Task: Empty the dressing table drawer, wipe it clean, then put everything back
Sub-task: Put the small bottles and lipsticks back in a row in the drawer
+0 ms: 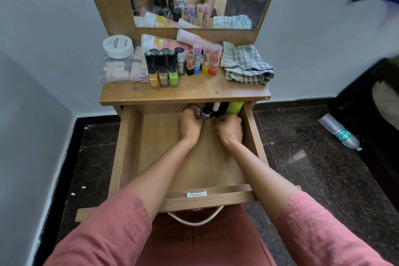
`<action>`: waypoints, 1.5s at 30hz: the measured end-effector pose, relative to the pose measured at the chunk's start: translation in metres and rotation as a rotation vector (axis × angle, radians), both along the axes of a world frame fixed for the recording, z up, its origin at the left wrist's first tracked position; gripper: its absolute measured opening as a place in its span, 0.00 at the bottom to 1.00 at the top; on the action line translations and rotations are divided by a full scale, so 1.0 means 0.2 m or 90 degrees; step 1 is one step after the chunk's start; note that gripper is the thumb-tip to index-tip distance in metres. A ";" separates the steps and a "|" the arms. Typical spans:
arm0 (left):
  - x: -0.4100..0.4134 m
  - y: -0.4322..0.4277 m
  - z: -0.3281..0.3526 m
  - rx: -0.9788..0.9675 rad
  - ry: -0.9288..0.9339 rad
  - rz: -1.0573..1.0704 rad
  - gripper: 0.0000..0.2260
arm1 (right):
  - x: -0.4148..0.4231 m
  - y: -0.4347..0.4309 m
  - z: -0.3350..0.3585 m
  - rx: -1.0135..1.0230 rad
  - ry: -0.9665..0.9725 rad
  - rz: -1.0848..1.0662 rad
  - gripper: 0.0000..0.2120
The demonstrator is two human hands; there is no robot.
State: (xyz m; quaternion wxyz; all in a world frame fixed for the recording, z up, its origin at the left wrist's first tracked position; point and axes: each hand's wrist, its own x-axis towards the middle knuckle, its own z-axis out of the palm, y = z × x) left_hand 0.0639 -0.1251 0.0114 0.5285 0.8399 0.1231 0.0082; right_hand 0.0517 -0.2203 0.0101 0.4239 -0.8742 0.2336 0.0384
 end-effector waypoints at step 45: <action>0.04 0.47 0.81 0.468 -0.270 -0.070 0.11 | 0.16 0.28 0.75 -0.096 -0.385 0.340 0.06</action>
